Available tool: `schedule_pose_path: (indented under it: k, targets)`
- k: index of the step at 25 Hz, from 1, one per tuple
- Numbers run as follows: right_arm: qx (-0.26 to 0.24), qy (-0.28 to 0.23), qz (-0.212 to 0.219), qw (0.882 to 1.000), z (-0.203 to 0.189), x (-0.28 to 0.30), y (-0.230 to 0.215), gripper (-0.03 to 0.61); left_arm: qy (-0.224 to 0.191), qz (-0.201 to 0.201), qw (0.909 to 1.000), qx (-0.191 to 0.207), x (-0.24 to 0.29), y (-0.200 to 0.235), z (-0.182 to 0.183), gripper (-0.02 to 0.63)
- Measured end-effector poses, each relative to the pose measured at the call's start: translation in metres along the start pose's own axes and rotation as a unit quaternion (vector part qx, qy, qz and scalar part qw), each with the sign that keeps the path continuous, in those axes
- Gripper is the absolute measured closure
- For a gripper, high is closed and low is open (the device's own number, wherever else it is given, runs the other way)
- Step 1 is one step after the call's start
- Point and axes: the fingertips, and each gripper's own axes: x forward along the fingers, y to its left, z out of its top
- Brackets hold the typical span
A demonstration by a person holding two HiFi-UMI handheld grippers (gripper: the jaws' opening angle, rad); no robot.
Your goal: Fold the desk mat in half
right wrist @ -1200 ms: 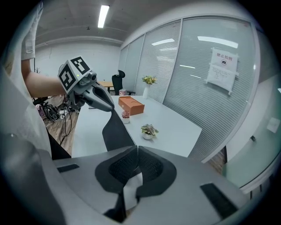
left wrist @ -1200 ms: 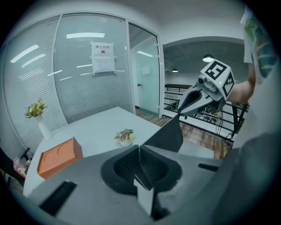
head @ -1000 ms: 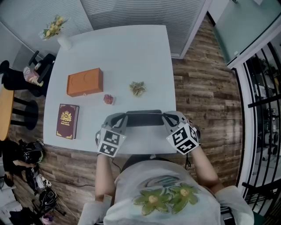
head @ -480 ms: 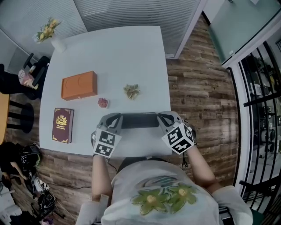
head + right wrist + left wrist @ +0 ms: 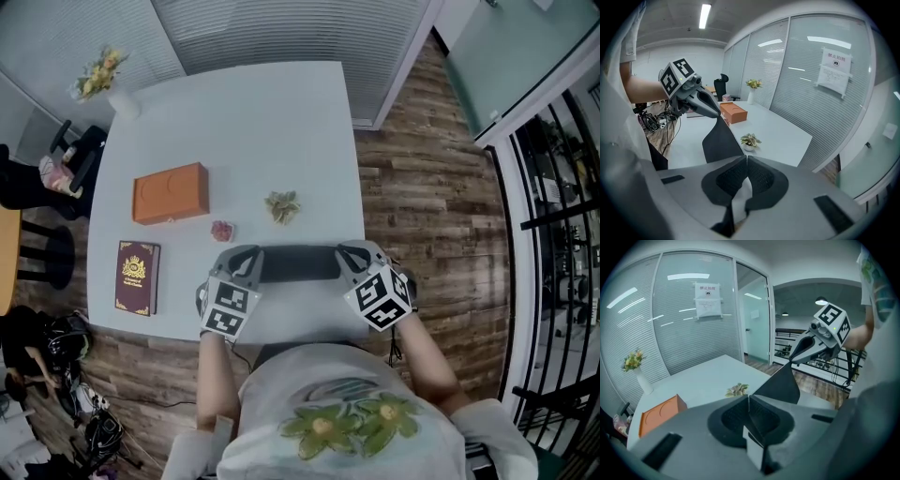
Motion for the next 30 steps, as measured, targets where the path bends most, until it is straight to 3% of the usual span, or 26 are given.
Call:
schedule_pose_path:
  k: [30]
  targets:
    - [0.029, 0.043, 0.009, 0.999, -0.017, 0.039, -0.022, 0.555, 0.031, -0.035, 0.9988, -0.012, 0.042, 0.011, -0.010, 0.600]
